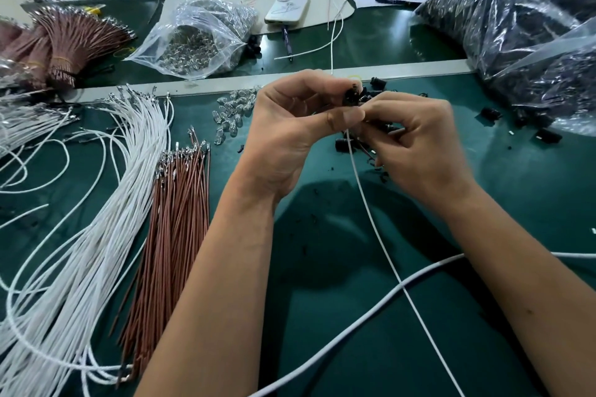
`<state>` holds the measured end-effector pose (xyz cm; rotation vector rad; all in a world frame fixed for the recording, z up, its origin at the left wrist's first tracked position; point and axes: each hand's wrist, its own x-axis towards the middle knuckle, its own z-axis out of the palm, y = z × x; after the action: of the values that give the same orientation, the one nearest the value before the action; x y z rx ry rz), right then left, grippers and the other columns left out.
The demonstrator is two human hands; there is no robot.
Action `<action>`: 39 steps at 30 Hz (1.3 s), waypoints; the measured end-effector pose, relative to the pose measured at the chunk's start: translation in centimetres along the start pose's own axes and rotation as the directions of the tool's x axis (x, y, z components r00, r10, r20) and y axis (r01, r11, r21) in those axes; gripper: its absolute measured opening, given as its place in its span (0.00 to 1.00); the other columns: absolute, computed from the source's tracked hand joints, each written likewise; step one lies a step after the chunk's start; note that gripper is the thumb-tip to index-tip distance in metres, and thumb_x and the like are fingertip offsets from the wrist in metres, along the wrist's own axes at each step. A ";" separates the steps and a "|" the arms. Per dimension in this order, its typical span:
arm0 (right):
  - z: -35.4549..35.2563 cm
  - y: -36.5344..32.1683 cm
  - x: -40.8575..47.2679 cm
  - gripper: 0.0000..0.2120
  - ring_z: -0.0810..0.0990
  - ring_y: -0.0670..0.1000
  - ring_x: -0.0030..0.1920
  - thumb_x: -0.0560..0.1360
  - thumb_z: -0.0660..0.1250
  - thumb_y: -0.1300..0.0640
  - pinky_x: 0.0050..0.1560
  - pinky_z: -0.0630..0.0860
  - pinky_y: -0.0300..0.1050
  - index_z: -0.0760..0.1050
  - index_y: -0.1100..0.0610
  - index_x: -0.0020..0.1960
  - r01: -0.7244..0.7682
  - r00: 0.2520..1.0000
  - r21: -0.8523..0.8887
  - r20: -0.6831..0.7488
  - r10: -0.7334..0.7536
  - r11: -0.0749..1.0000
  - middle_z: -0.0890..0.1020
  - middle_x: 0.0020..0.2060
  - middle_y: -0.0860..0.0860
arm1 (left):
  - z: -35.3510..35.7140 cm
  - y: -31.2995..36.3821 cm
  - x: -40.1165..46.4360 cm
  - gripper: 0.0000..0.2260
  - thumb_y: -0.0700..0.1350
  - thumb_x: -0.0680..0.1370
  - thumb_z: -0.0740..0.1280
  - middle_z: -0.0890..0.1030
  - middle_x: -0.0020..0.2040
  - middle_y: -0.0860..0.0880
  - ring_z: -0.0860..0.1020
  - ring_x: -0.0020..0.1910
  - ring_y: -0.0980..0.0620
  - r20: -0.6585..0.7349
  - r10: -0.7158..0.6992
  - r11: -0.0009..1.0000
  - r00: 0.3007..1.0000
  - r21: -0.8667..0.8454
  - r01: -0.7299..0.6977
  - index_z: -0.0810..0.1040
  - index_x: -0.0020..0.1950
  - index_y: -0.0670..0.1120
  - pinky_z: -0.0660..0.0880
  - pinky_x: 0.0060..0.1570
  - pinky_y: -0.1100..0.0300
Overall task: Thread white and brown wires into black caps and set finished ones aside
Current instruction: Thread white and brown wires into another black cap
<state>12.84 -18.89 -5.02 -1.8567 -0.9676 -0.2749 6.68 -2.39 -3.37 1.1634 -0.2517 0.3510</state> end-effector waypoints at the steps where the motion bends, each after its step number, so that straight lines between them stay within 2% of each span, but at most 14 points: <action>1: 0.0 0.0 0.0 0.03 0.79 0.41 0.37 0.78 0.73 0.65 0.36 0.78 0.43 0.86 0.61 0.49 0.003 1.000 -0.006 -0.001 -0.003 1.000 0.84 0.40 0.51 | 0.0 0.1 0.0 0.18 0.25 0.66 0.71 0.84 0.42 0.48 0.82 0.45 0.52 0.007 0.004 1.000 1.000 0.001 -0.004 0.86 0.39 0.48 0.77 0.50 0.59; 4: 0.1 -0.1 0.0 0.03 0.80 0.42 0.37 0.77 0.74 0.65 0.38 0.74 0.37 0.87 0.60 0.48 0.015 1.000 -0.029 -0.017 -0.016 0.999 0.84 0.39 0.50 | 0.0 0.1 0.1 0.16 0.27 0.65 0.75 0.84 0.42 0.48 0.81 0.45 0.51 0.013 0.017 1.000 1.000 0.003 -0.017 0.86 0.40 0.48 0.77 0.50 0.59; 10: 0.1 0.0 0.1 0.02 0.82 0.44 0.40 0.77 0.75 0.64 0.41 0.74 0.34 0.87 0.61 0.48 0.025 0.999 -0.052 -0.022 -0.026 0.998 0.84 0.39 0.50 | 0.0 0.3 0.0 0.14 0.30 0.65 0.74 0.84 0.42 0.50 0.81 0.45 0.52 0.019 0.023 0.999 1.000 -0.023 -0.022 0.86 0.41 0.49 0.77 0.50 0.60; 18: 0.1 0.2 0.1 0.03 0.84 0.46 0.41 0.77 0.75 0.64 0.41 0.75 0.36 0.87 0.61 0.50 0.009 1.000 -0.056 -0.003 -0.010 0.998 0.85 0.41 0.52 | 0.1 0.4 -0.1 0.14 0.29 0.65 0.74 0.83 0.43 0.46 0.79 0.45 0.50 0.020 0.016 0.999 1.000 -0.036 -0.015 0.86 0.42 0.47 0.77 0.50 0.60; 25: 0.0 -0.1 0.1 0.03 0.77 0.37 0.37 0.76 0.74 0.65 0.41 0.69 0.28 0.86 0.59 0.47 -0.008 1.000 -0.120 -0.011 0.007 0.993 0.80 0.37 0.42 | 0.1 0.2 -0.1 0.15 0.24 0.66 0.73 0.84 0.42 0.47 0.81 0.44 0.51 0.031 0.022 1.000 0.999 -0.011 -0.022 0.85 0.42 0.43 0.78 0.48 0.60; 30: 0.0 -1.0 0.1 0.04 0.81 0.47 0.40 0.78 0.74 0.59 0.40 0.74 0.37 0.86 0.60 0.49 0.064 0.991 -0.132 -0.105 -0.078 0.989 0.83 0.40 0.48 | 0.2 0.0 0.0 0.14 0.23 0.67 0.71 0.82 0.41 0.44 0.81 0.43 0.49 0.035 0.008 1.000 0.999 0.029 -0.009 0.84 0.42 0.41 0.77 0.47 0.58; 34: -0.1 -1.3 0.0 0.05 0.83 0.48 0.43 0.79 0.73 0.60 0.40 0.78 0.42 0.86 0.61 0.50 0.102 0.980 -0.123 -0.157 -0.121 0.987 0.84 0.43 0.51 | 0.1 0.1 0.0 0.14 0.24 0.66 0.73 0.81 0.42 0.43 0.80 0.44 0.48 0.047 0.011 0.999 0.999 0.037 -0.013 0.85 0.42 0.42 0.76 0.49 0.56; 39: -0.2 -1.4 -0.1 0.05 0.83 0.49 0.42 0.79 0.72 0.61 0.39 0.80 0.44 0.86 0.61 0.49 0.113 0.978 -0.129 -0.161 -0.134 0.985 0.85 0.42 0.52 | 0.2 0.0 0.0 0.13 0.25 0.65 0.73 0.81 0.41 0.44 0.80 0.44 0.48 0.048 0.013 1.000 0.999 0.019 -0.014 0.84 0.42 0.42 0.76 0.49 0.56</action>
<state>11.85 -18.80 -4.07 -1.8490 -0.9677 -0.5679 6.62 -2.60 -3.28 1.1905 -0.2987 0.3382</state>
